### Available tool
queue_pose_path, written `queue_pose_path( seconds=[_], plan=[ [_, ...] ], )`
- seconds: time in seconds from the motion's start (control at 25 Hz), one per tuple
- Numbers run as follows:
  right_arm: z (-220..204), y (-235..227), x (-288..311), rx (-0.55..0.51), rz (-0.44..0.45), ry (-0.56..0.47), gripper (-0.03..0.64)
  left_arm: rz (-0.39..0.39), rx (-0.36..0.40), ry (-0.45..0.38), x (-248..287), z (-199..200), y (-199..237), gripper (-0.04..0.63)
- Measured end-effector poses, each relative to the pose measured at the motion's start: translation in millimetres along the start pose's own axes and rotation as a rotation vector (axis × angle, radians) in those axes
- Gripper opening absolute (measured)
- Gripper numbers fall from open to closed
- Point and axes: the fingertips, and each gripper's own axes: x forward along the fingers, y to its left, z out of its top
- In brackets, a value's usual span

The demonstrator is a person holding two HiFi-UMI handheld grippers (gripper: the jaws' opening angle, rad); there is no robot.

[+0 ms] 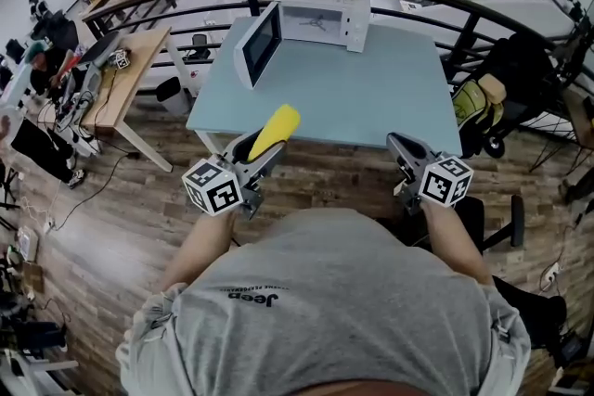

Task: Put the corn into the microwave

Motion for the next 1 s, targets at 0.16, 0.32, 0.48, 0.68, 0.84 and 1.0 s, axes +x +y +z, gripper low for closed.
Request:
queue_pose_path(
  seconds=[0.16,0.32,0.48,0.68,0.84,1.0],
  plan=[
    [2,-13,-21,0.003,0.018,0.004,0.018,-0.012,-0.017,0.007,27,-9,-22,0.241],
    [0,-26,-43,0.014,0.028,0.001,0.018,-0.025,-0.024,0.034,49,-25,-47,0.241],
    [-4,-37,-53,0.029,0.034,-0.008,0.018,-0.04,-0.025,0.061,64,-37,-60,0.241],
    [-16,-43,-48,0.056,0.04,0.005,0.018,-0.035,-0.031,0.076,68,-44,-56,0.241],
    [-17,-48,-28,0.064,0.032,0.018,0.018,-0.035,-0.05,0.075,67,-46,-35,0.241],
    [-15,-48,9,0.044,0.019,0.044,0.018,-0.055,-0.059,0.074,66,-43,4,0.241]
  ],
)
